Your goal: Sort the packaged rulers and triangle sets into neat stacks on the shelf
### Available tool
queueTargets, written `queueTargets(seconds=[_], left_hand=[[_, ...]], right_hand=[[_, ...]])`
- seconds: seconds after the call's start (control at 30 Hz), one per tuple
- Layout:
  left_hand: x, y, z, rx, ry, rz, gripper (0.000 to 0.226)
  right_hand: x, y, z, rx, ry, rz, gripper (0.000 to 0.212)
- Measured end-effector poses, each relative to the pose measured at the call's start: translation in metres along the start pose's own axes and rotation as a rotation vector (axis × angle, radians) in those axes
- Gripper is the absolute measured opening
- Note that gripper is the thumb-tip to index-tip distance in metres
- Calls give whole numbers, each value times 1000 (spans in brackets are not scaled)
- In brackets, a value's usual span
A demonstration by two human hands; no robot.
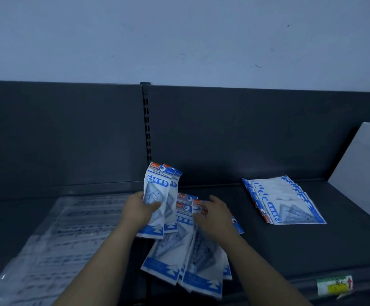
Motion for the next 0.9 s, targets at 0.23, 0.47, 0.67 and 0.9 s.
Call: queueTargets(seconds=[0.23,0.47,0.67,0.9], left_hand=[[10,14,11,-39,471,-80,12],[-2,29,10,-46,530,-161,14],[-6,35,2,-40,592,-121,23],[-16,45,2,-78,427,-128,12]], right_hand=[[0,7,-23,157,-451,30,32],[8,12,-24,67,-824,72,14],[15,22,-16,98,-940,68,16],[8,32,-14,110,-638,124,11]])
Point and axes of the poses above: each hand's wrist, its own y-axis away from the middle knuckle, its own x-axis out of the back of the hand, z = x × y, the point moved 1 cm from there along -y, towards the middle knuckle, and after that the axes turned 13 degrees about -z, right-handed, at the moved point
